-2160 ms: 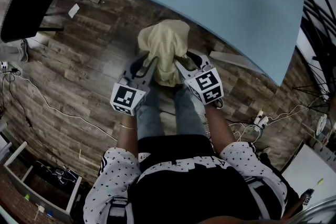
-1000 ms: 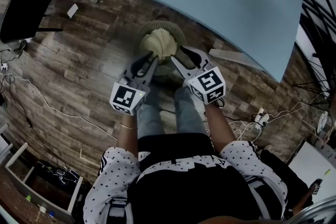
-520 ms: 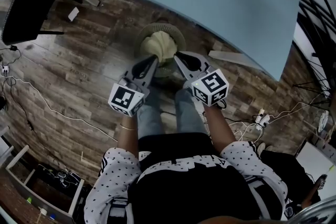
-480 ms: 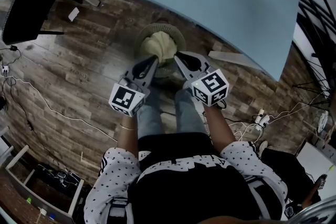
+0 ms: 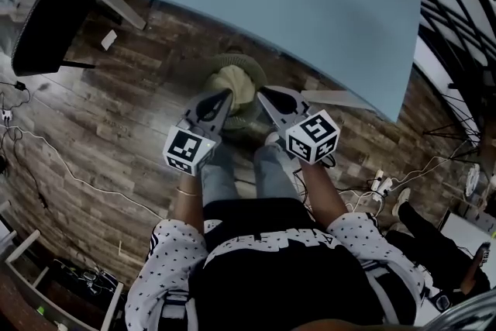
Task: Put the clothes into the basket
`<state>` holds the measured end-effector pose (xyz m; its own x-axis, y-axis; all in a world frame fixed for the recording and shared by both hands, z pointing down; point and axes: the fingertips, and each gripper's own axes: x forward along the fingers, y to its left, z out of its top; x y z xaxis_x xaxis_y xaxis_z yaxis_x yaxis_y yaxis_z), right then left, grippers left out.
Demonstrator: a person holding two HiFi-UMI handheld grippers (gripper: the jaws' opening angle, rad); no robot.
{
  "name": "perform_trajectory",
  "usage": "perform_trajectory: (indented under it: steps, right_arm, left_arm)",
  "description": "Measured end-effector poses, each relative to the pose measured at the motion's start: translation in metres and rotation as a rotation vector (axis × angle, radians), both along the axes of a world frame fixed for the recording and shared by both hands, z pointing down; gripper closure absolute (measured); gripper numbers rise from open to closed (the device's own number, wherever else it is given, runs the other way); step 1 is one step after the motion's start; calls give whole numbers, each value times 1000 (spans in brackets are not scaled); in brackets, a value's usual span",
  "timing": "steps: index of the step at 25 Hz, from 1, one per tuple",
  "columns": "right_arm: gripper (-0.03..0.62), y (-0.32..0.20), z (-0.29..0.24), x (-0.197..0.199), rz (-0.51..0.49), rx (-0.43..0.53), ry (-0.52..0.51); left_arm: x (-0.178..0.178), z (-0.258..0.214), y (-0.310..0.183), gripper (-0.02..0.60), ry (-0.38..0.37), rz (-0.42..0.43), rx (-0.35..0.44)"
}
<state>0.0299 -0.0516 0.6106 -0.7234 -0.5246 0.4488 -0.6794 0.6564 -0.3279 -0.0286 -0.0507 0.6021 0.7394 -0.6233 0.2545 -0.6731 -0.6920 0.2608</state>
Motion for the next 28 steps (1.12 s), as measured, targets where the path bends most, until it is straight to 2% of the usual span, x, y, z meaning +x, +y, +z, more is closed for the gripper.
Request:
perform_trajectory:
  steps: [4, 7, 12, 22, 28]
  right_arm:
    - [551, -5, -25, -5, 0, 36, -22]
    - [551, -8, -41, -7, 6, 45, -33]
    - [551, -14, -67, -8, 61, 17, -130]
    - [554, -32, -115, -10, 54, 108, -136]
    - [554, -34, -132, -11, 69, 132, -141]
  left_arm:
    - [1, -19, -1, 566, -10, 31, 18]
    - [-3, -33, -4, 566, 2, 24, 27]
    - [-9, -53, -10, 565, 4, 2, 40]
    - [-1, -92, -21, 565, 4, 56, 100]
    - [1, -106, -24, 565, -4, 78, 115]
